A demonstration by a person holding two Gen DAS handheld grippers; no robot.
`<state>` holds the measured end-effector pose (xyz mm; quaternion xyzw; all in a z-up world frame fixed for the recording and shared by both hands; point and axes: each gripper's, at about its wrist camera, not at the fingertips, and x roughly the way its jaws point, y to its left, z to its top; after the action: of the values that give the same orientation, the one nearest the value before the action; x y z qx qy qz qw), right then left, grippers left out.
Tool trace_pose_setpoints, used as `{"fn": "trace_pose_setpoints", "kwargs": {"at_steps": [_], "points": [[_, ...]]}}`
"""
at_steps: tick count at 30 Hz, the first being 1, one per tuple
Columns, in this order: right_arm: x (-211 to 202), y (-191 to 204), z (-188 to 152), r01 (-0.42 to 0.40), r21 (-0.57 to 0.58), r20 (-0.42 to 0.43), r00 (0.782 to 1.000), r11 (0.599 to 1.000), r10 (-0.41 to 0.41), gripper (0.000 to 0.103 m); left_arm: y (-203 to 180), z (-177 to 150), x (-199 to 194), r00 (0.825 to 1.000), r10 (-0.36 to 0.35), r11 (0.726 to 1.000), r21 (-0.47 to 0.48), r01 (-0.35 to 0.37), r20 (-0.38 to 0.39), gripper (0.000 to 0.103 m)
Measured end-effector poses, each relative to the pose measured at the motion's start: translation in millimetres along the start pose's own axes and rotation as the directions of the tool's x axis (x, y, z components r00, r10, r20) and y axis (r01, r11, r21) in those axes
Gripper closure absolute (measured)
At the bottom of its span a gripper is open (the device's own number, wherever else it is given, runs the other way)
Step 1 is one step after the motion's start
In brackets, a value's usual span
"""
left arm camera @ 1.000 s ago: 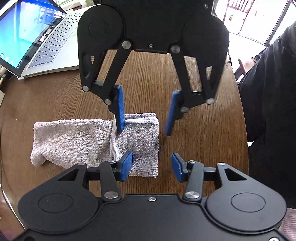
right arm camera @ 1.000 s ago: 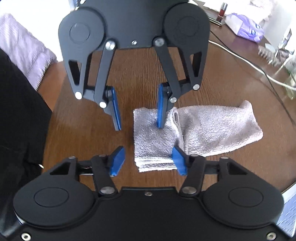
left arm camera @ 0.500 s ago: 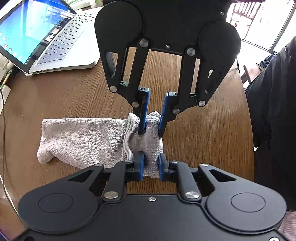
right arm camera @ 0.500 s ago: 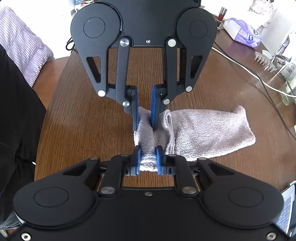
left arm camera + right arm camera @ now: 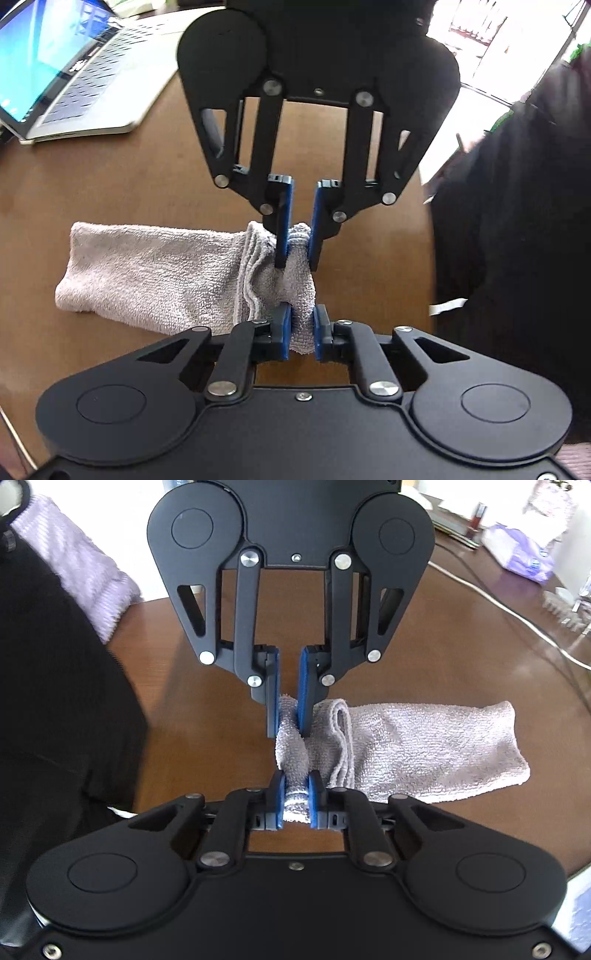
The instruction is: Fold towel
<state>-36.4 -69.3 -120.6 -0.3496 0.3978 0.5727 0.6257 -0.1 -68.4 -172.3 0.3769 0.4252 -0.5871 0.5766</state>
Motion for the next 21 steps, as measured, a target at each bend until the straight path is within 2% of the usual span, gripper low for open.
{"fn": "trace_pose_setpoints", "kwargs": {"at_steps": [4, 7, 9, 11, 13, 14, 17, 19, 21], "points": [[0, 16, 0, -0.025, 0.012, 0.004, 1.000, 1.000, 0.025, 0.089, -15, -3, 1, 1.000, -0.016, 0.999, -0.027, 0.017, 0.008, 0.091], [1, 24, 0, -0.019, 0.034, 0.007, 1.000, 0.999, 0.019, 0.085, -19, -5, 1, 1.000, 0.006, 0.999, -0.039, -0.005, 0.015, 0.089], [-1, 23, 1, -0.023, 0.043, 0.005, 1.000, 0.999, 0.023, 0.080, -17, -5, -2, 1.000, -0.001, 0.999, -0.049, 0.002, 0.007, 0.076], [-5, 20, 4, -0.031, 0.051, 0.006, 1.000, 0.998, 0.031, 0.076, -14, -4, -8, 1.000, -0.013, 0.999, -0.052, 0.013, -0.008, 0.037], [-14, 16, 5, -0.036, 0.055, 0.018, 0.999, 0.998, 0.035, 0.070, -10, -4, -21, 1.000, -0.015, 0.998, -0.058, 0.015, 0.010, 0.017], [-19, 14, 6, -0.037, 0.057, 0.023, 0.999, 0.998, 0.036, 0.065, -10, -6, -25, 1.000, -0.008, 0.998, -0.062, 0.010, 0.019, 0.011], [-29, 4, 7, -0.022, 0.067, 0.028, 0.999, 0.997, 0.020, 0.053, 6, -3, -42, 0.998, 0.046, 0.996, -0.074, -0.042, 0.049, 0.007], [-38, -14, 8, 0.000, 0.086, 0.034, 0.999, 0.996, -0.003, 0.045, 28, 1, -44, 0.996, 0.076, 0.995, -0.065, -0.073, 0.040, 0.007], [-41, -31, 9, 0.027, 0.106, 0.030, 0.999, 0.994, -0.030, 0.044, 51, 5, -46, 0.994, 0.105, 0.993, -0.056, -0.103, 0.029, 0.007]]}}
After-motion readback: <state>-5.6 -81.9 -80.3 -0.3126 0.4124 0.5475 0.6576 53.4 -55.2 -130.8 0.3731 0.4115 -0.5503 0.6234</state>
